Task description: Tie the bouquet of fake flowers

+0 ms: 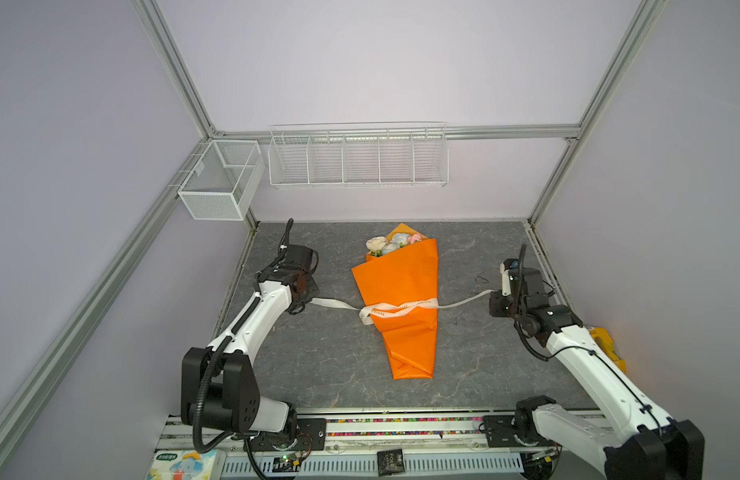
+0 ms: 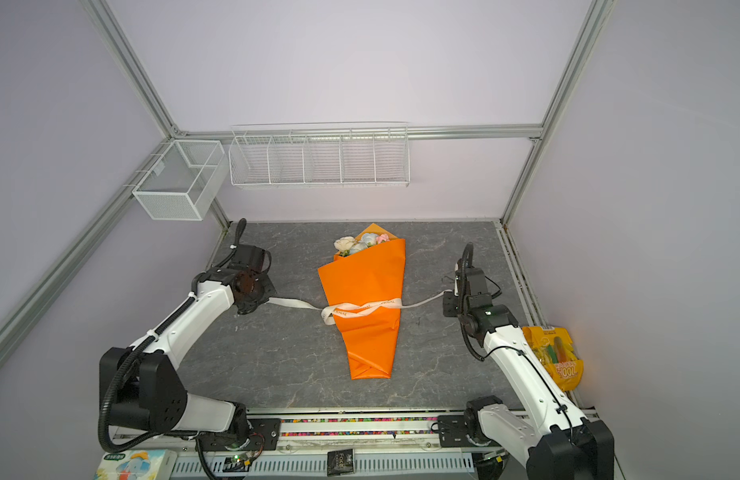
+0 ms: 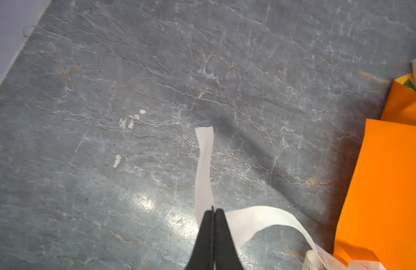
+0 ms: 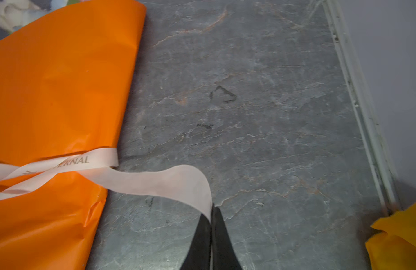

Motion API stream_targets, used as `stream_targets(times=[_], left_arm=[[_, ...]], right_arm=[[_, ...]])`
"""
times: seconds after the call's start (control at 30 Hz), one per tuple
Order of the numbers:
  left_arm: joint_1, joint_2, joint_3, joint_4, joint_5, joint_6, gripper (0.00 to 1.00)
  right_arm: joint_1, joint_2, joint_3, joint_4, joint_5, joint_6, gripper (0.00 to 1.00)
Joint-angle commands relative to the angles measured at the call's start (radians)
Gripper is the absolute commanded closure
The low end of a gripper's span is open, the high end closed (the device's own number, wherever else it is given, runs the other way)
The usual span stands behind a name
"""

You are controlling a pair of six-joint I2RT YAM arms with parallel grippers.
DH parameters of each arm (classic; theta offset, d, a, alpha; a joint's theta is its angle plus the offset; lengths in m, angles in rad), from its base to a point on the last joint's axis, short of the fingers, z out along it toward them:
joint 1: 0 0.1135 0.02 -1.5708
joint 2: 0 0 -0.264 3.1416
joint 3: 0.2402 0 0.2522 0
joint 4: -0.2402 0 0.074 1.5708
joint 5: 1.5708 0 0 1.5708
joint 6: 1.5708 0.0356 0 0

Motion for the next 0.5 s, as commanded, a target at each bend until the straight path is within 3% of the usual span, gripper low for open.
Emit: stream_targets(times=[0.0,0.2,0.37,0.47], left_arm=[[0.019,-0.058,-0.019,-0.036,-0.032,0.003,1.00],[0.024,-0.125,-0.073,0.040,-0.019,0.057,1.00],[0.024,-0.102,-0.056,0.039,0.014,0.082,1.00],[0.024,-0.082,-0.054,0.033,0.068,0.084,1.00]], right_arm=[[-0.096,-0.003,0.045,-0.058,0.067,0.031,0.93],[-0.243,0.081,0.151,-0.066,0.050,0.024,0.94],[-0.285,0.209,0.223,-0.039,0.206,-0.022,0.93],[-0.322,0.340,0.287,-0.062,0.157,-0.028,0.90]])
